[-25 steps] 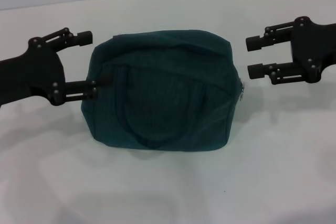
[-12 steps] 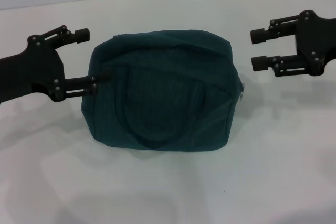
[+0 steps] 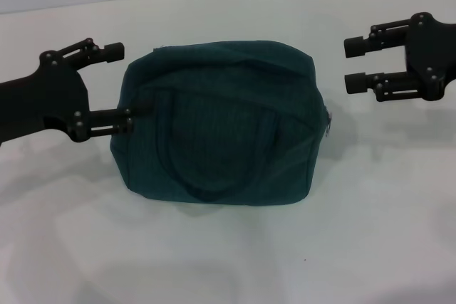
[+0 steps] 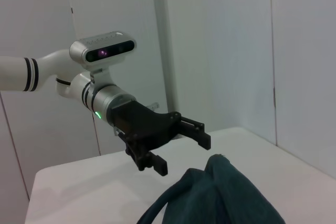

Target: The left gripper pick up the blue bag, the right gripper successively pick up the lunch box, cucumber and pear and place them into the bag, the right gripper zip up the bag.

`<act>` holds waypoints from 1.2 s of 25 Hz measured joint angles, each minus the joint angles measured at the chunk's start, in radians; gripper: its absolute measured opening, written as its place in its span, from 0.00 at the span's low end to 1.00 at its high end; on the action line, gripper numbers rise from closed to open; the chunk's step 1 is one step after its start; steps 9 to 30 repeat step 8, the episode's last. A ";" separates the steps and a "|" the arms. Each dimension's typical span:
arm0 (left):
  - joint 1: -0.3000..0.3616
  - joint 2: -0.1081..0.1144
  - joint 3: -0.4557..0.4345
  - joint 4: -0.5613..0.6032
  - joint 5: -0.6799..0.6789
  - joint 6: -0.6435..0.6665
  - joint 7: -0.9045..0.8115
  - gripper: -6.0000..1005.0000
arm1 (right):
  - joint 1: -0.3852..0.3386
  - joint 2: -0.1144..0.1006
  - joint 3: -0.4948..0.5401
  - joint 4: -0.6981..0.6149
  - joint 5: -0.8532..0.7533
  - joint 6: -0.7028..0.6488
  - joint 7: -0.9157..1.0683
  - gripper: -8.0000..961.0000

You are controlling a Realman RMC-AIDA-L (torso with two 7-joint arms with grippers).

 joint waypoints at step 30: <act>0.000 0.000 -0.004 0.006 0.000 0.036 -0.002 0.88 | -0.001 0.002 0.000 0.000 -0.023 -0.013 0.000 0.59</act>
